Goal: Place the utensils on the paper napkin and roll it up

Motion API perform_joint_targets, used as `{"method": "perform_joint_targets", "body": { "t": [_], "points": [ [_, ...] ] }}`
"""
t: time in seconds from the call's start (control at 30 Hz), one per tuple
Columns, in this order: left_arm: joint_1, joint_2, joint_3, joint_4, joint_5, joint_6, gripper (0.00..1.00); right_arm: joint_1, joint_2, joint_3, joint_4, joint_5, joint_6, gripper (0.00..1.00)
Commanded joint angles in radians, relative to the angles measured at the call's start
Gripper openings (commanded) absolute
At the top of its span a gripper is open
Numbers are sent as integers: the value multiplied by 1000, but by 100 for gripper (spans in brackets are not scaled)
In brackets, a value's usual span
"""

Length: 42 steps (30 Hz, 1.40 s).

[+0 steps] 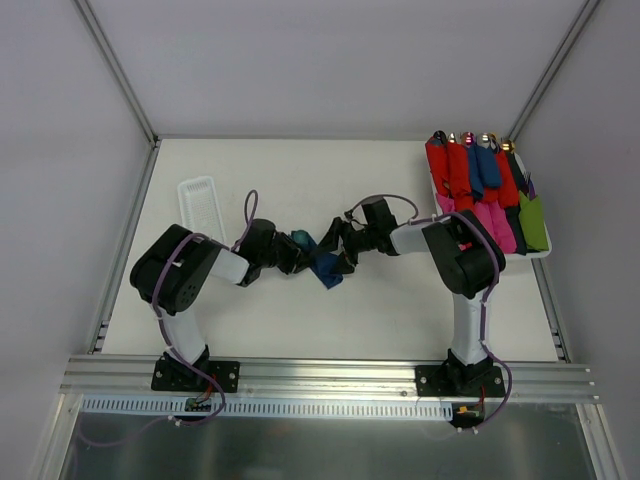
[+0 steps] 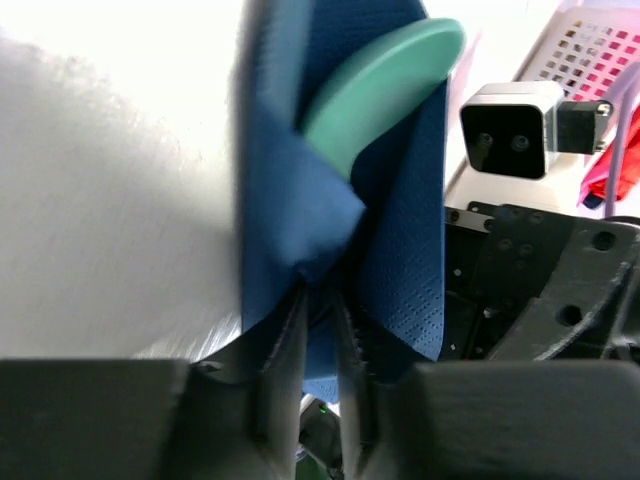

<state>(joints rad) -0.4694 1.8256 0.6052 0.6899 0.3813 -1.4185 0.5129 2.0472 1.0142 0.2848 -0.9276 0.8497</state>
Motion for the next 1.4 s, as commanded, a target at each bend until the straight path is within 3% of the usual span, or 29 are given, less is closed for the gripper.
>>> {"method": "perform_joint_targets", "body": {
  "t": [0.0, 0.17, 0.33, 0.53, 0.67, 0.8, 1.0, 1.37],
  "points": [
    [21, -69, 13, -133, -93, 59, 20, -4, 123, -72, -251, 125, 17, 75],
    [31, -173, 41, -223, -99, 78, 30, -2, 123, -66, -266, 133, -1, 81],
    [72, -245, 71, -320, -98, 113, 31, -2, 119, -63, -265, 139, -17, 83],
    [124, -197, 206, -403, -30, 216, 24, -2, 110, -57, -262, 144, -44, 84],
    [123, -44, 408, -486, 76, 285, 17, -2, 111, -55, -262, 150, -51, 84],
    [101, 24, 479, -513, 140, 315, 9, -2, 116, -48, -263, 147, -54, 84],
    [78, 28, 447, -536, 228, 346, 2, -2, 113, -36, -265, 141, -66, 83],
    [49, 66, 390, -599, 340, 417, 0, -2, 117, -14, -309, 141, -103, 83]
  ]
}}
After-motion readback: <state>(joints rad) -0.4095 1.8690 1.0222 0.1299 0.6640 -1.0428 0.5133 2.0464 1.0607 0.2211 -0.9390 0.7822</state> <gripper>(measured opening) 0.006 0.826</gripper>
